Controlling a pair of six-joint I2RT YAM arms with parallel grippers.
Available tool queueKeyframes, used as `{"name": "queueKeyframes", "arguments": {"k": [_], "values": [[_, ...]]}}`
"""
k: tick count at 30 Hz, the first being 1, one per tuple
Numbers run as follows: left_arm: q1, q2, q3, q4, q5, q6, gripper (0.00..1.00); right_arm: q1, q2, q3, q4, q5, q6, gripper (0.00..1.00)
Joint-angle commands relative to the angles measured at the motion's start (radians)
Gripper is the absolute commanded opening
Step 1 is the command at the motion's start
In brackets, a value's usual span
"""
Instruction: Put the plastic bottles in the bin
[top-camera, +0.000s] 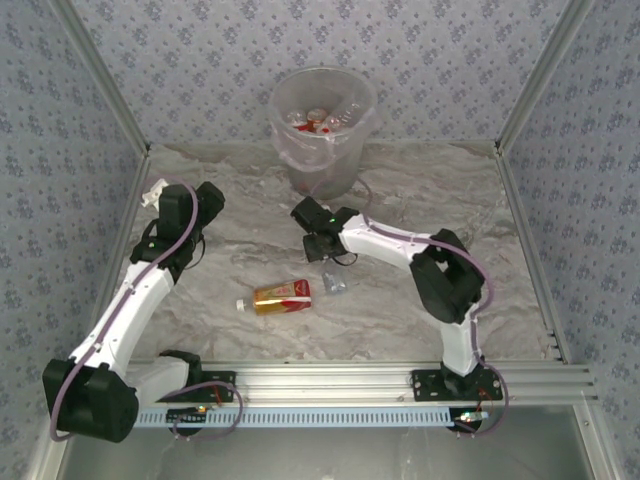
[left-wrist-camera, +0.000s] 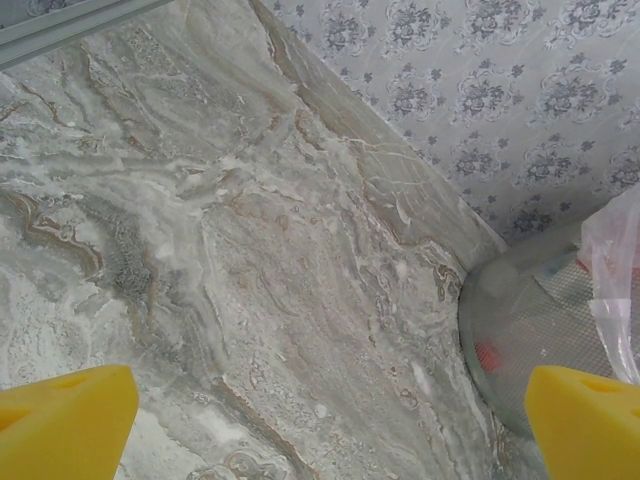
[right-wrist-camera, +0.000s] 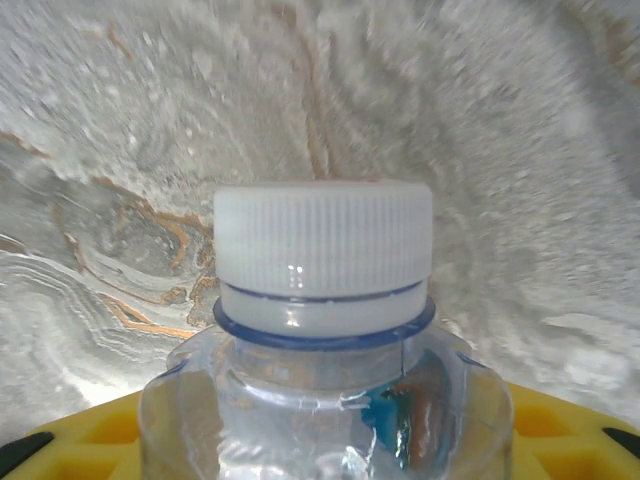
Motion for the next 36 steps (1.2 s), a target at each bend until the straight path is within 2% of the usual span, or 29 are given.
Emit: {"name": "queueKeyframes", "arguments": {"k": [1,19,30,36], "values": [[0.007,0.007,0.010,-0.001,0.003,-0.008,0.99,-0.017,-0.098,-0.043,0.061,0.043,-0.016,0.54],[0.039,0.017,0.015,-0.020,0.053,-0.009,1.00,-0.094,-0.440,-0.205,0.304,0.072,-0.062,0.52],[0.039,0.011,0.016,-0.044,0.078,0.043,0.99,-0.244,-0.491,-0.102,0.414,-0.115,-0.107,0.52],[0.043,-0.021,-0.012,-0.050,0.064,0.055,1.00,-0.350,-0.416,0.096,0.445,-0.211,-0.168,0.52]]}}
